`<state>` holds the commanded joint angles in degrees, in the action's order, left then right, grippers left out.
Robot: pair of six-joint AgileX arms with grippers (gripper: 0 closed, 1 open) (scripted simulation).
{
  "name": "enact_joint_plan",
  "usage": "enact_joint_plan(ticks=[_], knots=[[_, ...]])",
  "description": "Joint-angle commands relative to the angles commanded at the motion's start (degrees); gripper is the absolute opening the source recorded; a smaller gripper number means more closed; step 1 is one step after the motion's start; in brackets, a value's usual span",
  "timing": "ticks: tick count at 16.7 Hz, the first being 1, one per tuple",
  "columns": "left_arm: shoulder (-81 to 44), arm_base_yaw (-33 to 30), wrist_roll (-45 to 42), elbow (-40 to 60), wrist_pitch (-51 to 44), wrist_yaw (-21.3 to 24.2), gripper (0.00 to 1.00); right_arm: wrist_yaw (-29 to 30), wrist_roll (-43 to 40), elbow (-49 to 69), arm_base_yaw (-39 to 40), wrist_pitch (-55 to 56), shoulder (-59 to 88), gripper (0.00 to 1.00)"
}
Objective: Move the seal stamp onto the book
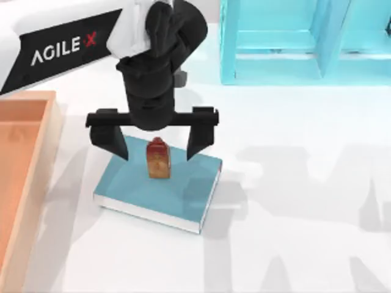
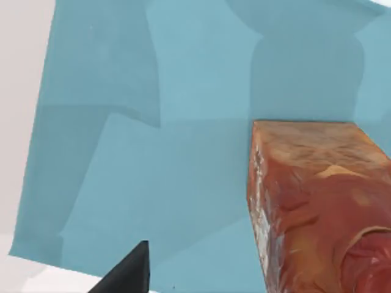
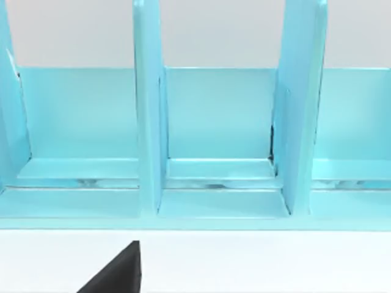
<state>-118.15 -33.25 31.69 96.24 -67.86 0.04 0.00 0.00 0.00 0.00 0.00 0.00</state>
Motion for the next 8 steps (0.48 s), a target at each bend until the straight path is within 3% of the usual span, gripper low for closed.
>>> enact_joint_plan(ticks=[8], knots=[[0.61,-0.05,0.06,5.91,-6.52,0.0,1.0,0.0,0.0,0.0,0.0,0.0,0.0,1.0]])
